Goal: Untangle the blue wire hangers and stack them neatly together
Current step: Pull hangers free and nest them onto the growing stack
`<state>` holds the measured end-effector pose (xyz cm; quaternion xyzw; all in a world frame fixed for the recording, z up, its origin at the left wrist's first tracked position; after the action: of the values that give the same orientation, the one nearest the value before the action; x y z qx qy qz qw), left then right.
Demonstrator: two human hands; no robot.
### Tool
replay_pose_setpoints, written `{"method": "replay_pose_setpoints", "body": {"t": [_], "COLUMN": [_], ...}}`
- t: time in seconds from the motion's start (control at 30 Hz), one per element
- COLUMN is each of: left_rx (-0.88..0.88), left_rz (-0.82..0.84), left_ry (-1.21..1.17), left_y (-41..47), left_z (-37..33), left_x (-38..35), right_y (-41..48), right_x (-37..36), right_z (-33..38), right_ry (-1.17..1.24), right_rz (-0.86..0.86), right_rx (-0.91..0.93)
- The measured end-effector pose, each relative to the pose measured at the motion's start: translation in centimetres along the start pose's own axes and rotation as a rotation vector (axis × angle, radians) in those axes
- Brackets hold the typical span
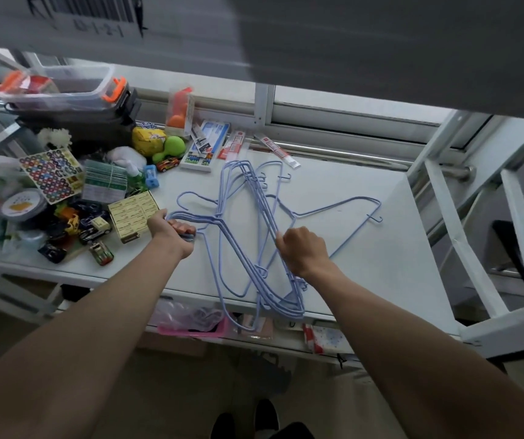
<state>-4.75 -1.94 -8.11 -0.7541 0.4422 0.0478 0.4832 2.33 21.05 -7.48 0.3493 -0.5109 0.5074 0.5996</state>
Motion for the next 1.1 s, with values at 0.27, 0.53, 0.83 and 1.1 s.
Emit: {"method": "replay_pose_setpoints", "body": {"t": [0.27,0.53,0.83,1.1], "left_rx": [0.012,-0.021,-0.040,-0.063], "left_rz": [-0.037,0.033,0.186,0.239], "left_ry": [0.140,0.073,-0.003,-0.012], "left_y": [-0.1,0.4,0.4,-0.1], "left_z": [-0.5,-1.8,-6.0,-8.1], "left_x": [-0.7,1.4,2.3,2.6], "right_y": [0.7,2.4,4.1,3.5], "right_x": [-0.7,-1.9,-2.0,-3.7], "right_z": [-0.6,-1.0,1.7,3.6], "right_ry": [0.211,0.345,0.455,0.385], "right_rz": [0.140,0.133,0.197,0.315], "right_rx": [-0.199,-0.244,-0.360,-0.318]}}
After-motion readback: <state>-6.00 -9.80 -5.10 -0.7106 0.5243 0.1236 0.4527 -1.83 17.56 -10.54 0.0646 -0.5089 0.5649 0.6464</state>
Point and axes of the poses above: each hand's wrist, its own y-axis towards the middle knuckle, its own x-axis out of the back of the hand, z = x × y, the point moved 2 cm from there along y, towards the middle knuckle, and after that the axes turned 5 degrees about -x, right-handed, at the moved point
